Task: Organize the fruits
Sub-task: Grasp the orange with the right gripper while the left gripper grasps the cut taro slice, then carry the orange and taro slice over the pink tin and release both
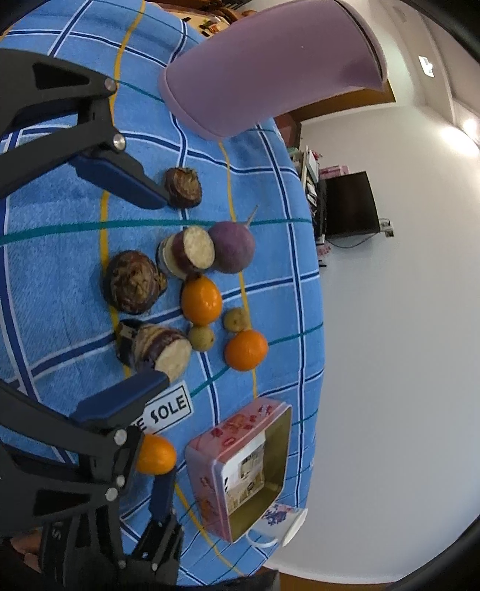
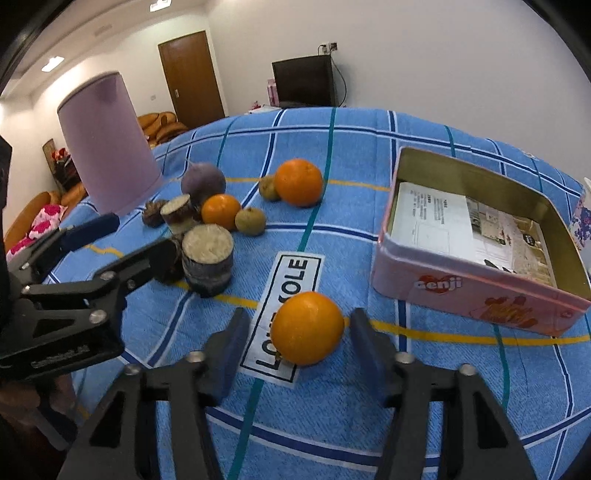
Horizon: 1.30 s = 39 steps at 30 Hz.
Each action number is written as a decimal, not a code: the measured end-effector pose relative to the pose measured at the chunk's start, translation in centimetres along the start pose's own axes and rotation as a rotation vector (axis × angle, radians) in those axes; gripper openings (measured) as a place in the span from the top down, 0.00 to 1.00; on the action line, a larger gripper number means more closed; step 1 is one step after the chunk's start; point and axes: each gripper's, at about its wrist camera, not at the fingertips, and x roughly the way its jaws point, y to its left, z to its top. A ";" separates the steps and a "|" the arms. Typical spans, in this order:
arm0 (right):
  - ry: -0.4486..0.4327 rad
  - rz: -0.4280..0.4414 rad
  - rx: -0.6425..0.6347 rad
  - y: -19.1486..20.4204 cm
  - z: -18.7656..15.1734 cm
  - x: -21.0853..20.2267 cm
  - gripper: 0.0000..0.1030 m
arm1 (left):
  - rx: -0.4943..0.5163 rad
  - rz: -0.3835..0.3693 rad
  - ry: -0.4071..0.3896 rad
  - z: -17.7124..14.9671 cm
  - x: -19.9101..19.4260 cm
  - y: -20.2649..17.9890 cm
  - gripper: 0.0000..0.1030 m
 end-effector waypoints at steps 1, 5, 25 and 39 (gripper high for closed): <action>0.010 -0.004 -0.002 0.0 0.0 0.3 0.53 | 0.005 -0.007 -0.001 0.0 0.0 -0.1 0.14; 0.032 0.006 0.012 -0.3 0.0 0.6 0.59 | 0.018 -0.064 -0.009 0.0 -0.2 -0.5 0.26; -0.187 -0.030 0.068 -2.0 1.2 -4.4 0.60 | 0.125 -0.156 0.042 0.7 1.8 -3.9 0.58; -0.173 0.001 0.129 -3.3 1.3 -4.5 0.60 | 0.111 -0.130 0.164 0.5 4.5 -3.5 0.58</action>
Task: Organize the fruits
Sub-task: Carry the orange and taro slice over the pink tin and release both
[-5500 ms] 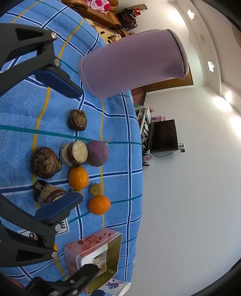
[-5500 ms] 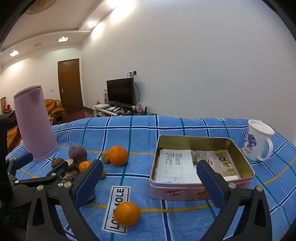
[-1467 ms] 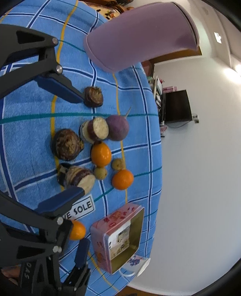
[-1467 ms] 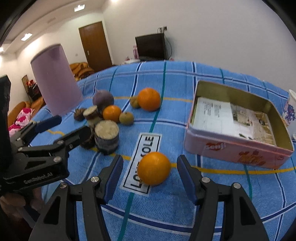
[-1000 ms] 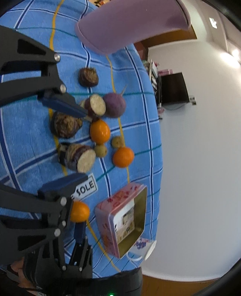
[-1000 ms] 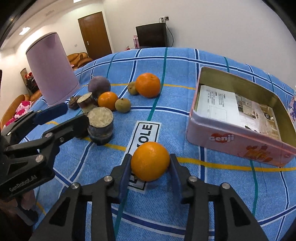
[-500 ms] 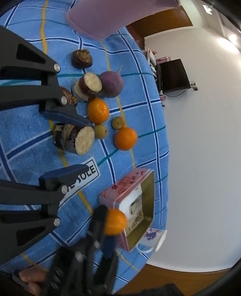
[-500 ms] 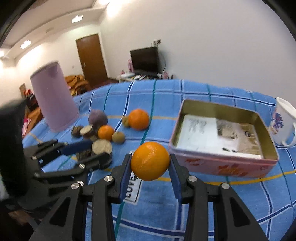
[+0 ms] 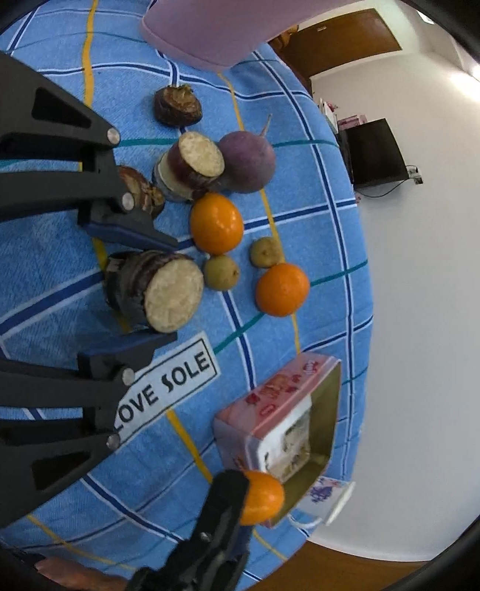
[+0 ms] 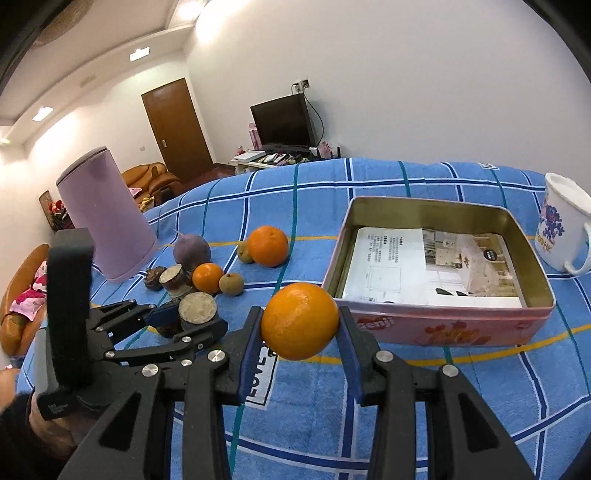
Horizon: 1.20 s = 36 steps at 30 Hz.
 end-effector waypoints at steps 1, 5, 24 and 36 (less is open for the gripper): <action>-0.001 0.000 0.003 -0.1 0.0 -0.1 0.60 | -0.001 -0.001 -0.001 0.0 0.0 0.1 0.58; -0.012 0.002 0.022 -0.6 0.1 -0.3 0.60 | -0.019 -0.021 -0.020 -0.1 -0.4 0.5 0.59; -0.225 -0.142 -0.024 -6.2 1.5 -4.3 0.60 | 0.041 -0.208 -0.408 1.8 -9.4 -4.8 0.59; -0.238 -0.264 -0.020 -12.9 2.3 -5.0 0.60 | 0.056 -0.239 -0.363 4.4 -6.5 -10.1 0.59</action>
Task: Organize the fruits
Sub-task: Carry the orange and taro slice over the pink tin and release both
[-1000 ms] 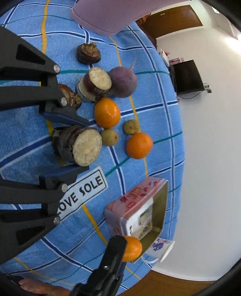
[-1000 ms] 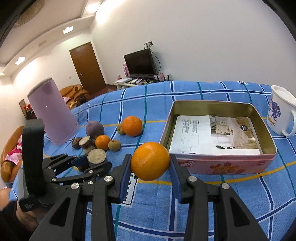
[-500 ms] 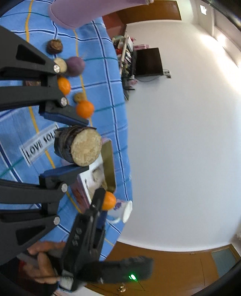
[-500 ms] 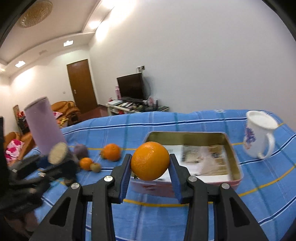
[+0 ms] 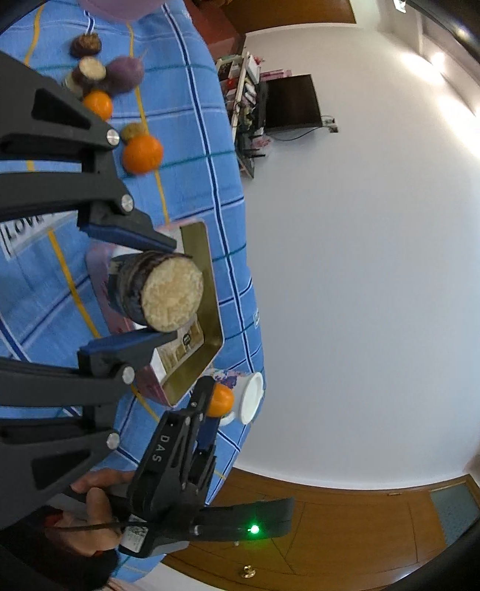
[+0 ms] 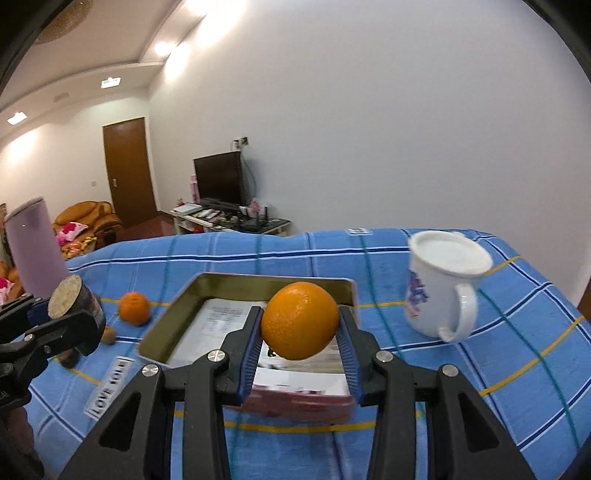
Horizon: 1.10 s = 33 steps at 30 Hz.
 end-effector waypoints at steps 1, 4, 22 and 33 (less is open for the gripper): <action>0.004 -0.004 0.005 -0.4 0.1 0.1 0.60 | 0.001 -0.003 0.003 0.3 0.7 -0.3 0.59; 0.019 -0.007 0.008 -1.3 0.2 0.9 0.60 | 0.006 -0.011 0.008 0.7 2.2 -1.4 0.59; 0.151 0.029 -0.008 -2.1 -0.6 5.0 0.60 | -0.079 -0.026 0.146 0.0 10.0 -3.3 0.59; 0.201 0.049 -0.022 -1.4 -1.0 6.1 0.60 | -0.103 -0.003 0.194 -0.6 11.3 -2.7 0.59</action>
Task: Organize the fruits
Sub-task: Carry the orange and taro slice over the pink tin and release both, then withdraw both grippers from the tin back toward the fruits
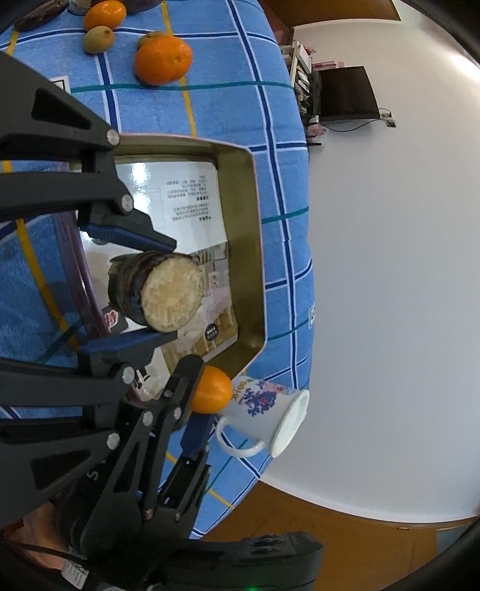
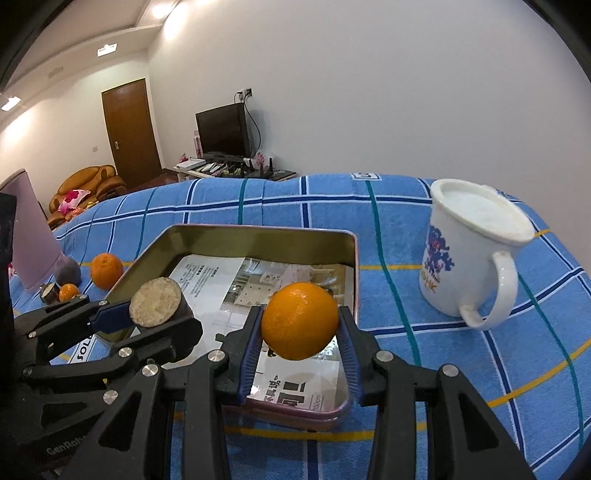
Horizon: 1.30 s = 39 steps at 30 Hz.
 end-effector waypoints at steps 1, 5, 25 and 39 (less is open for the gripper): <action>0.001 -0.001 -0.001 0.0 0.0 0.1 0.60 | -0.001 0.001 0.003 0.0 0.1 0.0 0.59; 0.007 -0.003 -0.002 0.1 0.0 0.2 0.59 | -0.005 0.017 0.009 -0.1 0.1 0.0 0.58; -0.079 0.187 0.252 -3.4 0.2 -1.3 0.22 | -0.028 0.074 -0.175 0.2 -3.6 0.3 0.00; -0.179 -0.005 0.220 -3.7 0.2 -2.9 0.19 | 0.054 0.241 -0.197 -0.7 -4.7 0.1 0.00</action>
